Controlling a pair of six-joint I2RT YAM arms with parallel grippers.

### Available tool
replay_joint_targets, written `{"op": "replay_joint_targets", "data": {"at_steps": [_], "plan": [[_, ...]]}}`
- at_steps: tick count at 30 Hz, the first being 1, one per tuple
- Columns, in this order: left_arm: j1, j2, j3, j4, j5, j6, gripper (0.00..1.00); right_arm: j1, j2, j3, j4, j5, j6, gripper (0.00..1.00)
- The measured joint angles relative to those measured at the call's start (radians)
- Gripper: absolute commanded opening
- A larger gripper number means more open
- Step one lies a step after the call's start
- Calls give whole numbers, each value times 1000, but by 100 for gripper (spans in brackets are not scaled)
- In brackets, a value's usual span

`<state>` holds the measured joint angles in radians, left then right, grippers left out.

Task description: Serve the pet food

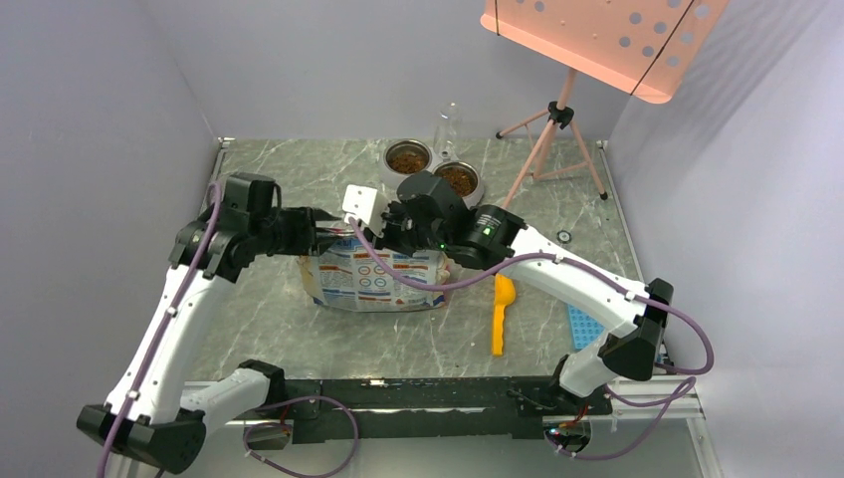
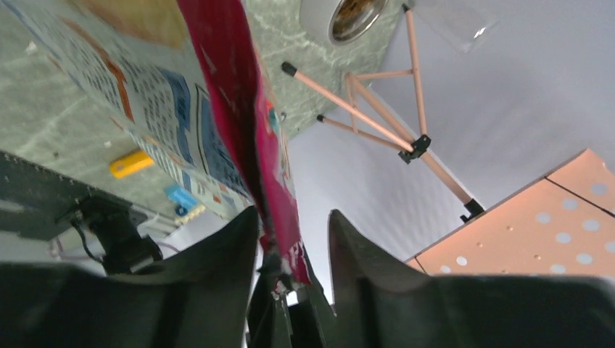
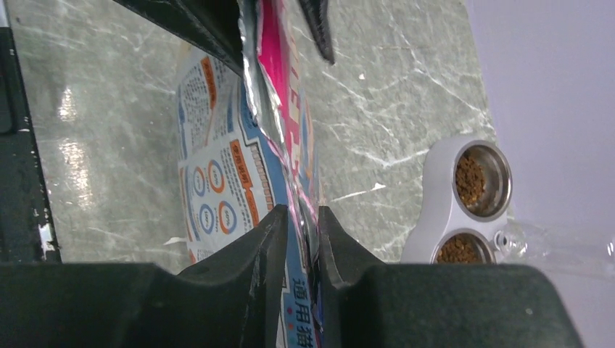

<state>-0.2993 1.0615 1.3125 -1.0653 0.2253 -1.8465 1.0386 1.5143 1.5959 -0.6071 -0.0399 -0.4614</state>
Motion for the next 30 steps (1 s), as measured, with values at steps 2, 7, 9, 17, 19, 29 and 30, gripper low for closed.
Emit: {"op": "replay_joint_targets", "data": {"at_steps": [2,7,9,17,19,29,30], "plan": [[17,-39,-34,27,-19,-10,52,8,8,6,6,-6,1,23],[58,-90,-50,40,-50,-21,39,23,9,6,8,-13,2,24],[68,-93,-54,56,-58,-22,12,23,9,5,8,-14,2,27],[74,-84,-53,23,-62,-6,0,53,46,19,13,-10,-2,50],[74,-59,-13,-24,-65,8,0,70,76,37,13,2,-3,50],[124,-108,-67,-2,-74,32,44,99,209,160,32,119,-6,0],[135,-110,-67,-2,-79,38,30,100,209,164,31,125,-7,0]]}}
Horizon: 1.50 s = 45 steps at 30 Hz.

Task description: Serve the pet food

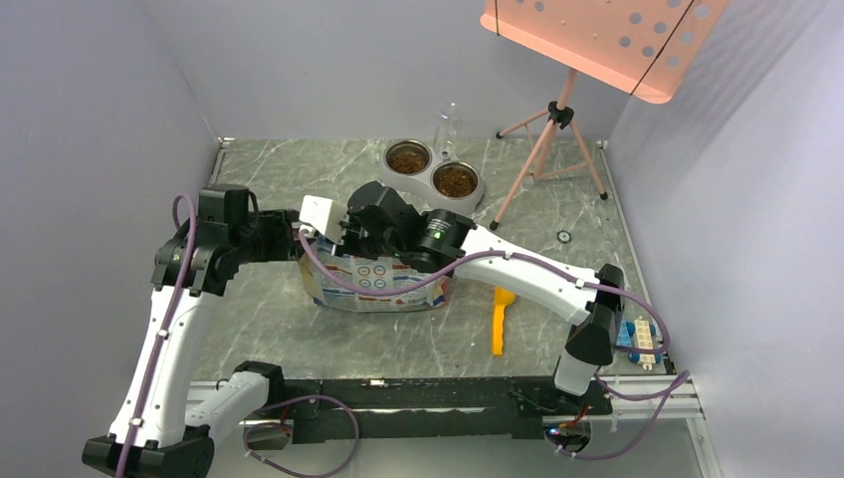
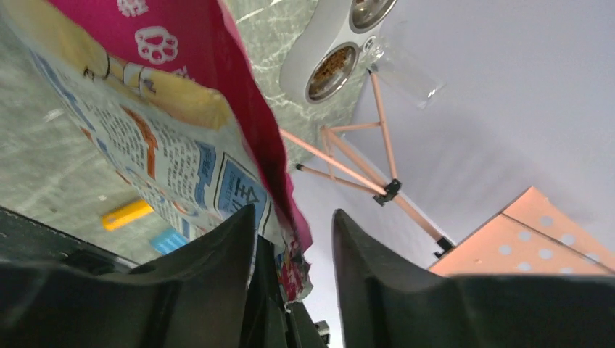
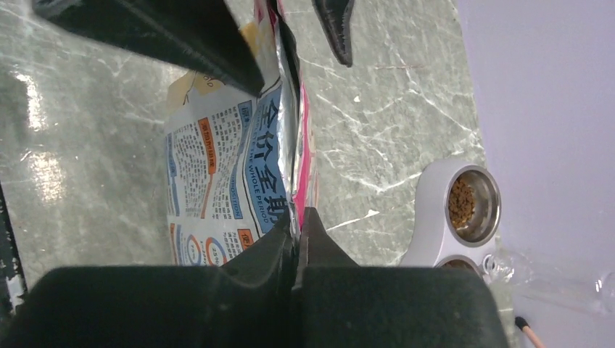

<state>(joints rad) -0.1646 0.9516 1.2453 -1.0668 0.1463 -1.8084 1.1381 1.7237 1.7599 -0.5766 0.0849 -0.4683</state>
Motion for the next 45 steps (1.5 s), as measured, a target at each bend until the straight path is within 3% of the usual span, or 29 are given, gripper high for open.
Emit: {"op": "replay_joint_targets", "data": {"at_steps": [2,3,6,8,9,15,18,20,27,29,30,31,32,39,40,41,42,43,44,45], "plan": [[9,-1,-3,10,-11,8,4,4,1,5,-7,3,-6,0],[12,-2,-9,16,-15,18,0,8,1,5,-10,4,-14,0],[14,-13,-28,18,-17,34,0,21,1,-5,-11,13,-37,0],[14,-14,-23,6,-20,37,0,31,1,-5,-16,24,-41,24],[14,-9,-13,-8,-22,40,0,34,3,-4,-16,30,-41,29],[14,14,15,-33,-11,52,0,51,65,69,-2,36,-38,32],[22,13,14,-32,2,51,0,59,122,125,24,34,-46,25],[43,11,10,-35,21,53,0,63,146,136,43,44,-59,0],[127,-7,-26,-26,151,60,0,69,156,137,56,82,-116,0],[134,-5,-26,-32,163,62,0,73,151,122,70,104,-123,25],[136,-4,-24,-37,167,64,0,75,148,116,78,116,-121,27],[138,-2,-21,-42,171,67,0,77,147,110,83,129,-117,22],[138,2,-16,-47,172,69,0,77,146,103,87,142,-116,1],[137,7,-10,-58,201,76,0,79,93,3,150,154,-116,0],[135,6,-10,-61,209,75,0,79,79,-19,167,151,-117,14],[134,5,-10,-61,215,75,0,79,69,-35,179,149,-116,20],[132,4,-10,-63,220,75,0,79,58,-50,187,150,-114,19],[134,3,-10,-64,213,75,0,77,45,-63,176,158,-114,5],[139,3,-10,-65,214,75,0,73,29,-79,165,160,-114,0],[141,3,-10,-68,213,75,0,67,15,-90,154,158,-114,0]]}}
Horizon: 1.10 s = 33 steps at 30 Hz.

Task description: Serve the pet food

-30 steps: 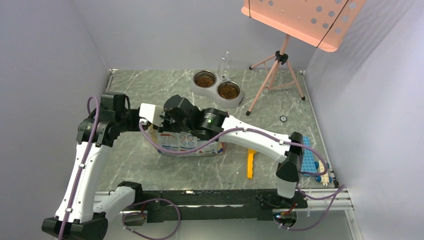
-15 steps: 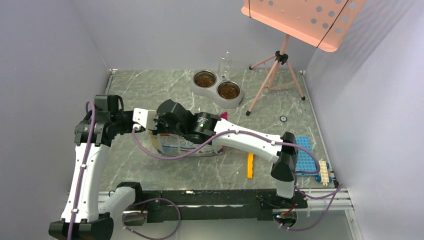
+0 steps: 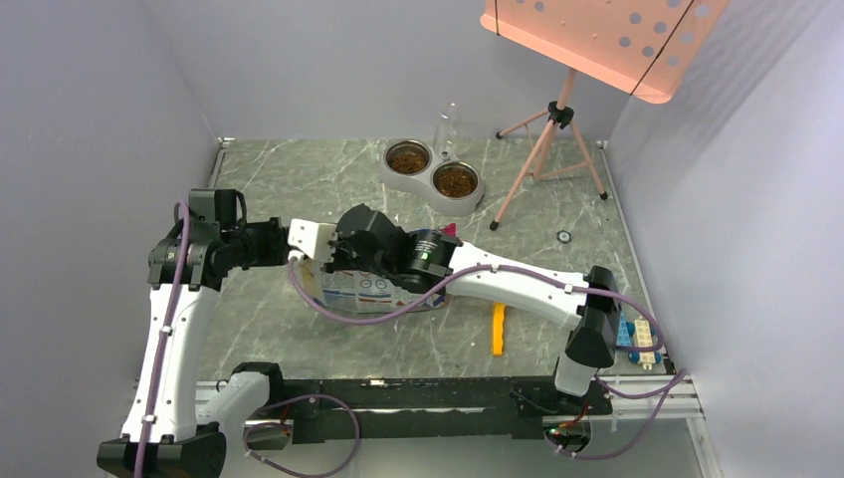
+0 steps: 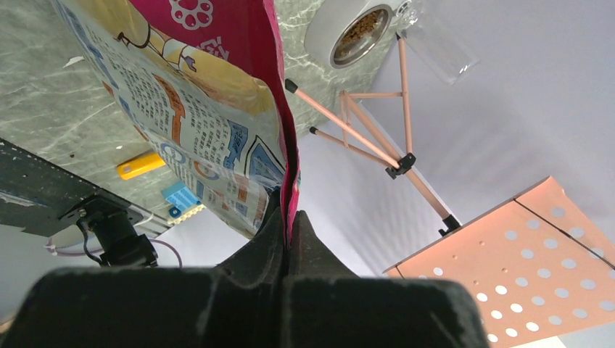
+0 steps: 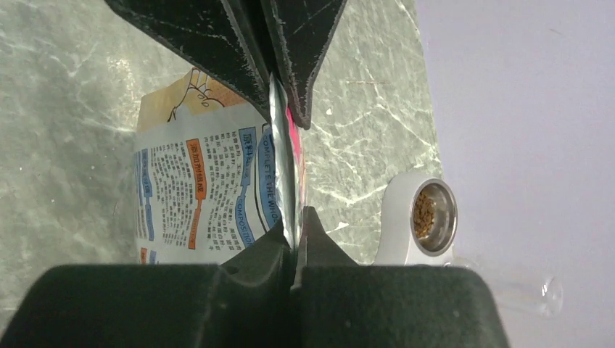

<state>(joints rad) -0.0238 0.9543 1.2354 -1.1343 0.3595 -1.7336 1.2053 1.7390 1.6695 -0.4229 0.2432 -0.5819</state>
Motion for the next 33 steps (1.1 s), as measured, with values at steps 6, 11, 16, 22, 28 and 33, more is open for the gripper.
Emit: {"op": "replay_joint_targets", "data": {"at_steps": [6,11,16,22,28,33], "plan": [[-1,-6,0,-11,9,1,0,-8,-27,-32,9,-36,8,0],[-5,-12,4,-34,45,10,0,-14,-101,-140,76,-92,11,0],[-6,-23,14,-84,131,28,0,-22,-197,-245,117,-175,8,0],[-6,-25,16,-104,159,38,0,-43,-221,-258,104,-245,7,0],[-4,-32,4,-66,152,44,39,-68,-169,-142,-12,-279,34,0],[6,-62,-14,8,39,21,53,-99,-100,-16,-128,-287,49,0]]}}
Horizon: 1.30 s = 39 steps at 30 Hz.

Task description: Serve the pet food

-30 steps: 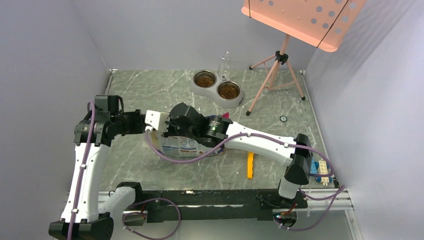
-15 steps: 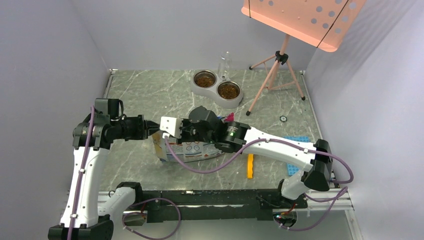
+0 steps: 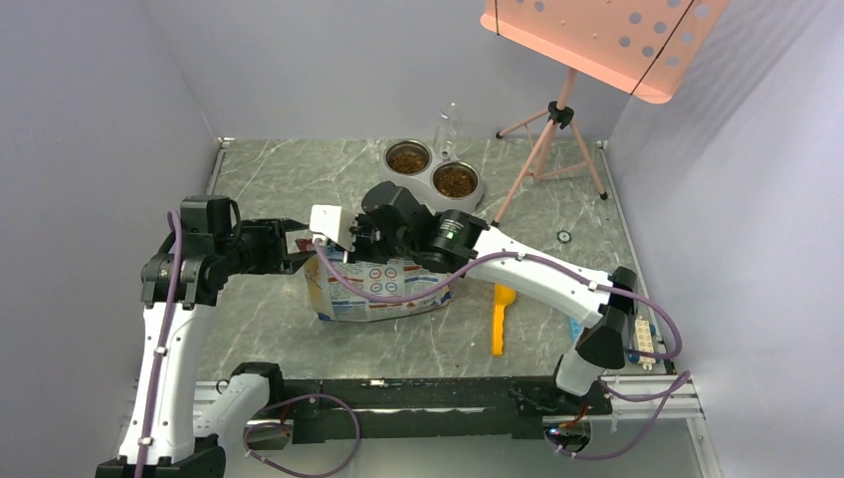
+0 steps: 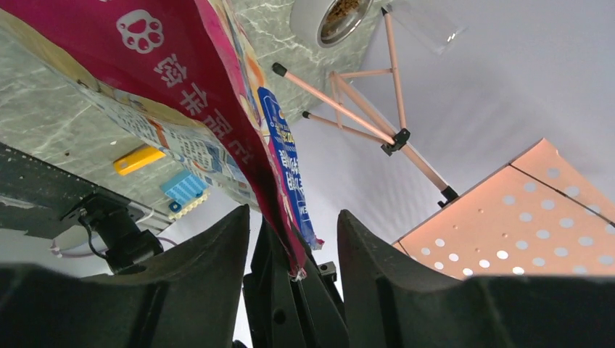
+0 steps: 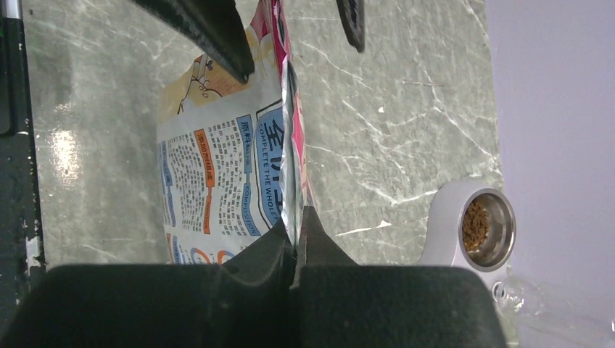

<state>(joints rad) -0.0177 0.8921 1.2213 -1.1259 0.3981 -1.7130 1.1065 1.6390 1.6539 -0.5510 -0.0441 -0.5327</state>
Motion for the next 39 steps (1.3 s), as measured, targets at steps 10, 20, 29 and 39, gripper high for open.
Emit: {"op": "replay_joint_targets", "data": {"at_steps": [10,20,29,39], "plan": [[-160,66,-5,95,-76,-47,26,0,41,64,-61,8,-2,5],[-194,72,-14,90,-124,-61,0,-59,-39,-15,-64,48,-26,34],[-181,105,26,49,-126,-52,0,-110,-67,-35,-95,-34,-28,0],[-24,178,103,-60,30,71,0,-132,-138,-165,74,-74,8,0]]}}
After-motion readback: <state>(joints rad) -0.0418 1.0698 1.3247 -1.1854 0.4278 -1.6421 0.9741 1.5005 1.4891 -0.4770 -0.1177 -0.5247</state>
